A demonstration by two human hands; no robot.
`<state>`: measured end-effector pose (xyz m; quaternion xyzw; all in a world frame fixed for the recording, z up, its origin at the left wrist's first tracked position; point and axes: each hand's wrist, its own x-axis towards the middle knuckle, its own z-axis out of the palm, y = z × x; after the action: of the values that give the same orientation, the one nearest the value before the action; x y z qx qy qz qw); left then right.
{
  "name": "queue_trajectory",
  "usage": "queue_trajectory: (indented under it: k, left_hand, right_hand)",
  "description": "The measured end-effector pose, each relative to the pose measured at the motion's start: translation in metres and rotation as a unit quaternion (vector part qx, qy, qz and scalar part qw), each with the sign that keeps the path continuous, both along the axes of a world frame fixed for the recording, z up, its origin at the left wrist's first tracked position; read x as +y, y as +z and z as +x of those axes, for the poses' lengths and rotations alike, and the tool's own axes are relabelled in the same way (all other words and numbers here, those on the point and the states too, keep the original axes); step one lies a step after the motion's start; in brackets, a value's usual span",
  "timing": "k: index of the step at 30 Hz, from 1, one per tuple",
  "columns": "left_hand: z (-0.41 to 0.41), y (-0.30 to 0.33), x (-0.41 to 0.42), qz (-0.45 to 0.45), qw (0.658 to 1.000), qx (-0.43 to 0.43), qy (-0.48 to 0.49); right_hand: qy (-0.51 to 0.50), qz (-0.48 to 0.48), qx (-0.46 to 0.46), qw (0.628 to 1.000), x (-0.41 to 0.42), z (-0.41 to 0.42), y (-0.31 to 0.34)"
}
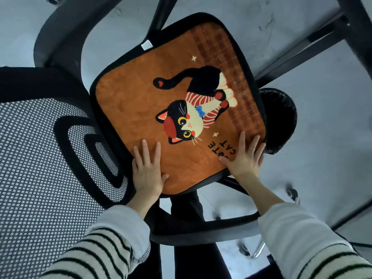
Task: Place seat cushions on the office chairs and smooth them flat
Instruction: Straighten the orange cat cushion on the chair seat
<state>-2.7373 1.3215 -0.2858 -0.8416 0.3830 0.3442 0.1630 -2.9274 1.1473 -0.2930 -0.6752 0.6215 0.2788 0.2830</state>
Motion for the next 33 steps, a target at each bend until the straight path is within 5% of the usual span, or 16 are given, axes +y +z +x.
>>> queue_trajectory:
  k: [10, 19, 27, 33]
  left_hand:
    - [-0.006, -0.009, 0.010, 0.069, 0.995, 0.015, -0.066]
    - [0.057, 0.062, -0.027, 0.119, 0.971, 0.195, -0.072]
    - [0.116, 0.192, -0.061, -0.023, 0.975, 0.195, -0.104]
    - [0.189, 0.309, -0.037, -0.198, 0.959, 0.130, -0.156]
  right_hand:
    - [0.016, 0.039, -0.030, 0.999, -0.007, -0.012, -0.007]
    - [-0.009, 0.098, -0.047, 0.994, -0.002, 0.011, 0.051]
    - [-0.120, 0.041, -0.220, 0.967, 0.021, 0.115, 0.192]
    - [-0.044, -0.023, -0.275, 0.960, 0.067, 0.207, 0.303]
